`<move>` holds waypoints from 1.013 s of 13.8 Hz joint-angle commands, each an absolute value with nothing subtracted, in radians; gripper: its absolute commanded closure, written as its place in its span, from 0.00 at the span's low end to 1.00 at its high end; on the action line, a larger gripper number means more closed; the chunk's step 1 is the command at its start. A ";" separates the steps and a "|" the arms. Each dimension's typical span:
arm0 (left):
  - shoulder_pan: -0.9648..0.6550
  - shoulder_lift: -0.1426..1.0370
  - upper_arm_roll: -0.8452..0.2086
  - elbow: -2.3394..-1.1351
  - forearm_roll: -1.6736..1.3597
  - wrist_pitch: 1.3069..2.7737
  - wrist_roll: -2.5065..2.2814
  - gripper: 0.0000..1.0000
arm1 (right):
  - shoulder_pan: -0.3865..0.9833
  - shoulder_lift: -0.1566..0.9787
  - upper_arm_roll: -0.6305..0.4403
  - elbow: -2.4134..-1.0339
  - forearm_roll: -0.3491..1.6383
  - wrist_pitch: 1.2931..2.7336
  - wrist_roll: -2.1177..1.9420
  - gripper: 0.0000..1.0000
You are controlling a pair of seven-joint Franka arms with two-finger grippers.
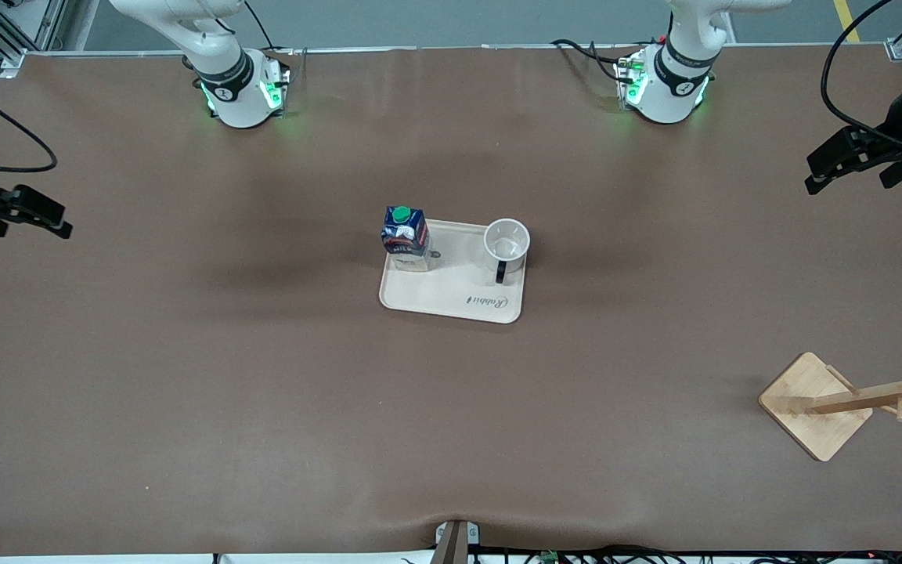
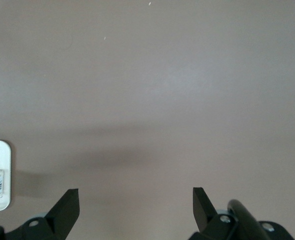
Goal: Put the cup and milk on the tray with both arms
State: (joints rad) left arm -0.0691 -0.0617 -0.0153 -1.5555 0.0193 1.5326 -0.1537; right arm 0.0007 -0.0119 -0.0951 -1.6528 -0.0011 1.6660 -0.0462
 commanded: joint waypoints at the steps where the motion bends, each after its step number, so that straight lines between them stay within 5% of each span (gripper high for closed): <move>1: -0.067 -0.057 -0.017 -1.539 0.021 1.516 -0.135 0.00 | -0.014 0.064 -0.075 -1.516 -0.038 1.563 -0.060 0.00; 10: -0.078 -0.044 -0.025 -1.537 0.023 1.516 -0.137 0.00 | -0.061 0.071 -0.080 -1.494 0.041 1.549 -0.256 0.00; 14: -0.081 -0.043 -0.025 -1.537 0.023 1.516 -0.137 0.00 | -0.052 0.054 -0.071 -1.508 0.060 1.543 0.004 0.00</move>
